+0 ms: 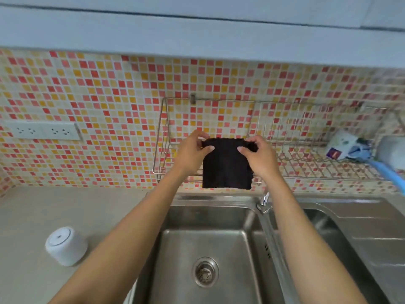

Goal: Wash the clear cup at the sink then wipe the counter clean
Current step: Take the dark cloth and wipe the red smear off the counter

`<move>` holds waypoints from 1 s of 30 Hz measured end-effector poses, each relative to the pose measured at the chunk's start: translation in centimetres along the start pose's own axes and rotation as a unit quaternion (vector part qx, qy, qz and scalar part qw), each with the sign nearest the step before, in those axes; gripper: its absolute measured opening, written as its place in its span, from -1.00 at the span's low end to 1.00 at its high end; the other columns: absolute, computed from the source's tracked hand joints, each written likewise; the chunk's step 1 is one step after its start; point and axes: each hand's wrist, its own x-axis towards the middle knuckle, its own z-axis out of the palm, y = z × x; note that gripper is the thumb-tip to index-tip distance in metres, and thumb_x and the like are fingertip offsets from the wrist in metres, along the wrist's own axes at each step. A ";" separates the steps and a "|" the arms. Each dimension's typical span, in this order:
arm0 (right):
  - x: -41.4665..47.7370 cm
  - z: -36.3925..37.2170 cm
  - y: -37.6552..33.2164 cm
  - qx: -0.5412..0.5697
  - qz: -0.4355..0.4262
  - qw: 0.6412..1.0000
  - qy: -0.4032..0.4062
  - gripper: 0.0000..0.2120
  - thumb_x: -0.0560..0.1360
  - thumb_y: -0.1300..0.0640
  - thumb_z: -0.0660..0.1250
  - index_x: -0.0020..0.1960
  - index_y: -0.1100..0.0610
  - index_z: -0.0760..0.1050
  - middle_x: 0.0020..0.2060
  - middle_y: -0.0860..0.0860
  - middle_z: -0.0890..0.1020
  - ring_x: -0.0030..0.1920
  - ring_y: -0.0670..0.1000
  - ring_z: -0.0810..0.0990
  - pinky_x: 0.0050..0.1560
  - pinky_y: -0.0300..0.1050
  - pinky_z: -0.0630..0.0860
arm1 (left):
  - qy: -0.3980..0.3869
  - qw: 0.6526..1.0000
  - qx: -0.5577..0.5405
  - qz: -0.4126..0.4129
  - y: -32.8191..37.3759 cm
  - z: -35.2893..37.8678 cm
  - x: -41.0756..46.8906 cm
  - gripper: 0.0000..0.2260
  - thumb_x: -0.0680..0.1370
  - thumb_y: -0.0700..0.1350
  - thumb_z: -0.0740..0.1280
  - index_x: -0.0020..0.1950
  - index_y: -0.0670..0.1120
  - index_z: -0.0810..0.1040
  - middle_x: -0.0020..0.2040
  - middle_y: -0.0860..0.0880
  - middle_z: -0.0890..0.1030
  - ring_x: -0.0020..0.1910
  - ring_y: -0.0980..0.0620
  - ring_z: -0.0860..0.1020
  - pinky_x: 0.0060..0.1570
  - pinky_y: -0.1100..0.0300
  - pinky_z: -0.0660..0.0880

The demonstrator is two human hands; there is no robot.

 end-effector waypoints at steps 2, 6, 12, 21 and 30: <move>2.1 0.1 0.4 -0.022 0.004 1.000 -0.018 -0.70 0.51 0.01 0.38 0.20 0.07 0.48 0.15 -0.03 0.56 0.14 0.02 0.52 0.03 -0.15 0.40 | 0.000 1.000 0.011 -0.005 -0.3 0.5 2.1 -0.76 0.55 -0.12 0.39 0.19 -0.11 0.48 -0.17 -0.12 0.59 -0.29 0.09 0.51 -0.43 0.45 0.38; 5.1 0.8 2.0 -0.058 0.020 0.995 -0.080 -0.67 0.53 0.03 0.36 0.24 0.11 0.45 0.10 -0.05 0.49 0.07 -0.05 0.44 0.00 -0.19 0.33 | 0.000 1.000 0.015 -0.023 -2.2 1.6 5.0 -0.77 0.51 -0.17 0.44 0.13 -0.16 0.51 -0.32 -0.02 0.49 -0.31 0.04 0.46 -0.40 0.46 0.35; 7.6 4.0 4.3 -0.148 0.028 0.981 -0.121 -0.65 0.52 0.02 0.37 0.26 0.11 0.43 0.18 0.05 0.56 0.13 0.09 0.54 -0.02 -0.13 0.40 | -0.024 0.996 0.066 -0.061 -5.4 3.5 7.2 -0.74 0.50 -0.18 0.45 0.12 -0.13 0.47 -0.37 0.01 0.46 -0.32 0.01 0.46 -0.37 0.30 0.32; 6.2 6.1 3.8 -0.205 -0.076 0.962 -0.163 -0.61 0.48 -0.02 0.40 0.27 0.03 0.47 0.26 0.00 0.50 0.26 0.06 0.45 0.21 0.00 0.44 | 0.008 0.893 0.439 -0.100 -5.9 3.5 5.9 -0.38 0.47 0.28 0.35 0.37 -0.08 0.37 0.35 -0.16 0.39 0.36 -0.18 0.32 0.29 -0.02 0.38; 4.1 6.6 3.3 -0.218 -0.047 0.946 -0.234 -0.55 0.56 -0.10 0.25 0.38 0.06 0.42 0.33 0.02 0.49 0.30 0.08 0.46 0.23 -0.01 0.44 | -0.034 0.909 0.366 -0.194 -6.7 1.7 4.2 -0.34 0.47 0.11 0.42 0.43 -0.16 0.27 0.39 -0.26 0.29 0.35 -0.24 0.34 0.33 -0.02 0.34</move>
